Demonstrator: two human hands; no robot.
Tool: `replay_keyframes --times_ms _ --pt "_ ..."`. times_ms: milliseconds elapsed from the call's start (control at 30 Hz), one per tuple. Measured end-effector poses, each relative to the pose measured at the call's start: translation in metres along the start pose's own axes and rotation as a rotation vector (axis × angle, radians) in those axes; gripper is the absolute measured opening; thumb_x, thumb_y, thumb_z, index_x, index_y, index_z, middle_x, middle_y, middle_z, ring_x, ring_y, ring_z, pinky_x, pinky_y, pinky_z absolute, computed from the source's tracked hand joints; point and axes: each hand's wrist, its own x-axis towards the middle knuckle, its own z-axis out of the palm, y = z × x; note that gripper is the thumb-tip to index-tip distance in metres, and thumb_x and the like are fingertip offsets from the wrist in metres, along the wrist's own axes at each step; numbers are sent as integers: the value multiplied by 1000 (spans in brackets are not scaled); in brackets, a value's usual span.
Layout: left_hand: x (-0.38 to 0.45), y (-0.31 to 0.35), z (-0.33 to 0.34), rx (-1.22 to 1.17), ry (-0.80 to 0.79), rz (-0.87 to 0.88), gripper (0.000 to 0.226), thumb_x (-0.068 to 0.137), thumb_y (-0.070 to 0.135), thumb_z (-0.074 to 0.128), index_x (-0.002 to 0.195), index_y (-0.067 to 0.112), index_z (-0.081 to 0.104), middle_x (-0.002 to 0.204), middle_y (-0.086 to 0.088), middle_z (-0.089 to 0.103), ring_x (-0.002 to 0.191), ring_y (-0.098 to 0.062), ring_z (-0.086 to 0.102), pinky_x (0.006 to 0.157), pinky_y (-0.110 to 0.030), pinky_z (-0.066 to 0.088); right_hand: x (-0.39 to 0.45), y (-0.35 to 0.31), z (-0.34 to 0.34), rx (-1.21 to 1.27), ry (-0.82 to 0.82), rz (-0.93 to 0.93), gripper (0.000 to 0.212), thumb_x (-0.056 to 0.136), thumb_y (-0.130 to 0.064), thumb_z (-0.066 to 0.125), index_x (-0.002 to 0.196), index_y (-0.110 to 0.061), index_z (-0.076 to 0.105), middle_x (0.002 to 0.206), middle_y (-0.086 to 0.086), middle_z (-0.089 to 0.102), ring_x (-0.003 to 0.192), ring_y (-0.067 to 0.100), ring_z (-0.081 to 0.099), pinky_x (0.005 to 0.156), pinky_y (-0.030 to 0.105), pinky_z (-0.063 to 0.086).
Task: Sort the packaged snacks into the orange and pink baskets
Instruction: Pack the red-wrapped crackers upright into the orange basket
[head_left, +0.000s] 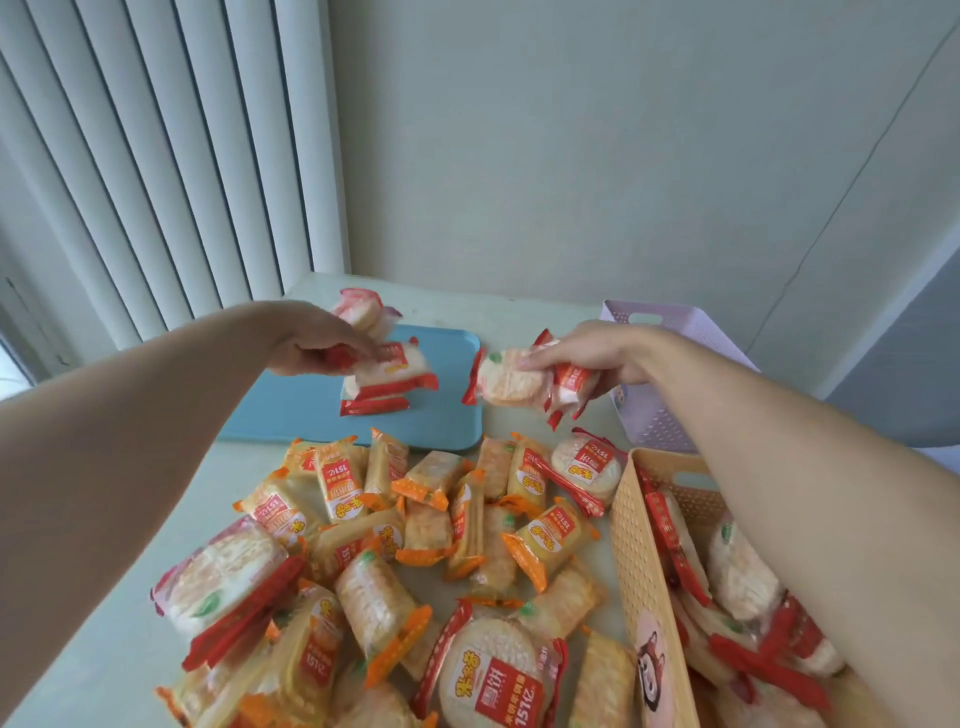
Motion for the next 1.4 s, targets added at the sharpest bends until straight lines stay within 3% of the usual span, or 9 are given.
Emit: replay_keyframes --times_ms 167,300,533,667,867,967,1133,1267,1400 --pt "34 -22 20 45 283 66 101 36 12 99 124 4 50 105 -13 68 86 -23 71 74 -37 61 -13 19 -3 -86 -288 223 36 94 -35 71 116 -8 66 87 8 77 68 18 73 70 31 61" --pt "62 -49 39 487 481 80 103 59 44 94 140 12 38 131 -15 53 120 -34 51 101 -49 48 -12 34 8 -250 -323 355 69 76 -62 78 121 -12 68 125 13 71 102 24 69 104 37 48" --pt "69 -53 36 458 390 13 136 20 63 89 138 19 38 127 -11 54 117 -32 52 99 -46 49 -10 45 12 -201 -384 373 107 36 -51 102 128 -9 66 118 16 74 115 30 69 106 50 50" --pt "57 -47 43 381 442 87 109 56 39 97 141 19 32 129 -13 49 113 -32 54 83 -42 52 -10 42 16 -194 -336 270 110 32 -50 103 128 -11 66 117 11 75 111 29 71 106 47 51" --pt "37 -49 48 223 501 150 92 64 33 94 133 17 34 123 -12 52 107 -29 56 75 -39 51 -28 36 23 -123 -157 156 115 23 -53 103 125 -15 63 118 9 73 100 33 75 101 56 53" --pt "15 -38 54 110 528 207 83 71 37 88 131 13 36 116 -12 54 99 -28 56 72 -40 52 -49 31 16 -71 34 15 92 40 -52 101 114 -18 59 118 3 68 100 27 74 95 59 55" --pt "-27 -10 75 -78 471 321 76 68 28 91 120 14 37 95 -2 51 81 -17 56 69 -36 50 -106 26 -22 217 195 -214 83 61 -32 99 129 -14 55 129 5 63 103 26 73 70 46 64" --pt "-59 12 121 -206 347 426 81 53 22 97 117 10 50 98 -2 63 77 -11 64 47 -24 49 -171 56 -40 173 313 -274 94 55 -47 99 135 -26 54 139 -6 57 120 16 63 83 44 63" --pt "-96 23 185 -216 239 501 104 25 36 97 116 13 51 107 -5 67 91 -19 70 70 -38 62 -227 99 -18 -186 265 -216 80 60 -48 95 127 -26 57 124 -9 63 120 15 62 94 39 58"
